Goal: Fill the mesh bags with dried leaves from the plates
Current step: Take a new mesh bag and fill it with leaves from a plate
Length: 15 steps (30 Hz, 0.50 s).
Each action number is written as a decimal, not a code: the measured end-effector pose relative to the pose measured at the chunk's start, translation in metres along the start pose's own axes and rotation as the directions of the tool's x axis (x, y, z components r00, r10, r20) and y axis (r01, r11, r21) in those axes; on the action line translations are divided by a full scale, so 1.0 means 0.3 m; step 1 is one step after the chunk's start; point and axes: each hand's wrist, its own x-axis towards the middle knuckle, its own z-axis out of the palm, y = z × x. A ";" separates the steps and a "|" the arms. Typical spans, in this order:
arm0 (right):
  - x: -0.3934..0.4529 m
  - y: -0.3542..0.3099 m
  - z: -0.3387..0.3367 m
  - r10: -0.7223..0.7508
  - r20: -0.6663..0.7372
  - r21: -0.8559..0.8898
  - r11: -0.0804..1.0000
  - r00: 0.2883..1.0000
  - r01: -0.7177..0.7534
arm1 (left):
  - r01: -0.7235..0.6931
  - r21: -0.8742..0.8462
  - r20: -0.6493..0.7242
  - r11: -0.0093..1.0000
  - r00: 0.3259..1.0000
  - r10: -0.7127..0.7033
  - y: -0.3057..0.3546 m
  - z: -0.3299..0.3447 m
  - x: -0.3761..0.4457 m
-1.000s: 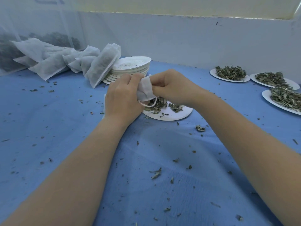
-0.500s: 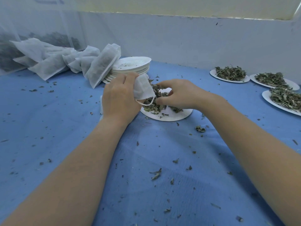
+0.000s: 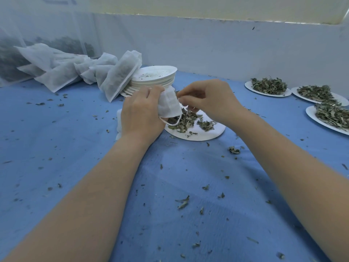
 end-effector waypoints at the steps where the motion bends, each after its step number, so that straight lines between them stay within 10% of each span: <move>1: 0.003 -0.003 -0.009 -0.018 -0.015 -0.012 1.000 1.000 0.018 | 0.002 0.002 0.005 1.000 1.000 -0.002 0.000 0.000 0.000; 9: 0.002 -0.046 0.018 -0.198 0.102 -0.399 0.890 0.975 0.222 | -0.096 -0.156 -0.028 0.983 0.995 0.092 0.035 -0.025 -0.004; 15: -0.014 -0.081 0.009 -0.093 0.153 -0.221 0.967 0.984 0.126 | -0.133 -0.170 -0.035 0.976 0.991 0.129 0.040 -0.028 -0.004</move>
